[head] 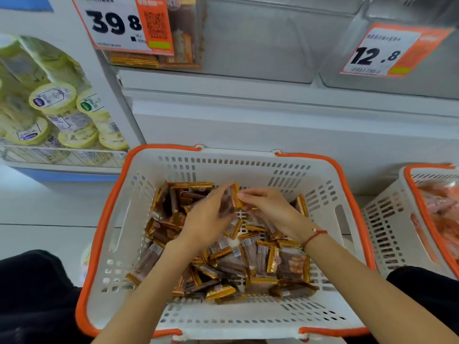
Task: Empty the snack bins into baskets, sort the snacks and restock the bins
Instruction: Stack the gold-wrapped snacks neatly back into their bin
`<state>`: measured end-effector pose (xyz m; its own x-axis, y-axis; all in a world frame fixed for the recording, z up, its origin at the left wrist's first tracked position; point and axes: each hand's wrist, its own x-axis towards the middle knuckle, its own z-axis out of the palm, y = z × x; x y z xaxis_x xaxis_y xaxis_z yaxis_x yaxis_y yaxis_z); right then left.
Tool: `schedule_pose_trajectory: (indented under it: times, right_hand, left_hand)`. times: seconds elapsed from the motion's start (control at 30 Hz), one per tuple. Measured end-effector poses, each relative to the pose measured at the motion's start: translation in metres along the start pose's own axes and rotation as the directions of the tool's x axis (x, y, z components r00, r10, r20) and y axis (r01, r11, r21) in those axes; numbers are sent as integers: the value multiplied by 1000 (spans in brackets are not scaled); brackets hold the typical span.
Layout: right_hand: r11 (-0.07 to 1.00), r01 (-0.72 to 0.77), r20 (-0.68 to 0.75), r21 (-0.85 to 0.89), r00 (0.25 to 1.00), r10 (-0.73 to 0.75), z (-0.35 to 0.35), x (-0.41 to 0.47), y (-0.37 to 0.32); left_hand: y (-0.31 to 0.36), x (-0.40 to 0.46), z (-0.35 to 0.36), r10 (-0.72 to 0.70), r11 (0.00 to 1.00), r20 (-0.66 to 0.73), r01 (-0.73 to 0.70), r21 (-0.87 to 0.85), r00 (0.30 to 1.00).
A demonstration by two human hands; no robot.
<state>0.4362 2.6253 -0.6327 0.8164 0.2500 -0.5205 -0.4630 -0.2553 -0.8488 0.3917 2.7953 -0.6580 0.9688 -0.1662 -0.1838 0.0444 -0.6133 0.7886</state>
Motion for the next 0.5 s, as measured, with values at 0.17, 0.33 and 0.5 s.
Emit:
schedule_pose_trajectory:
  times: [0.17, 0.33, 0.5]
  right_hand:
    - [931, 4, 162, -366, 985, 59, 17, 5, 32]
    - [592, 60, 405, -804, 783, 471, 39, 4, 104]
    - [571, 44, 325, -820, 856, 401, 40, 11, 115]
  left_hand:
    - [-24, -4, -22, -300, 905, -97, 252, -342, 949]
    - [-47, -10, -22, -470, 293, 192, 358, -887, 862]
    - [-37, -12, -24, -362, 30, 284, 316, -948, 888]
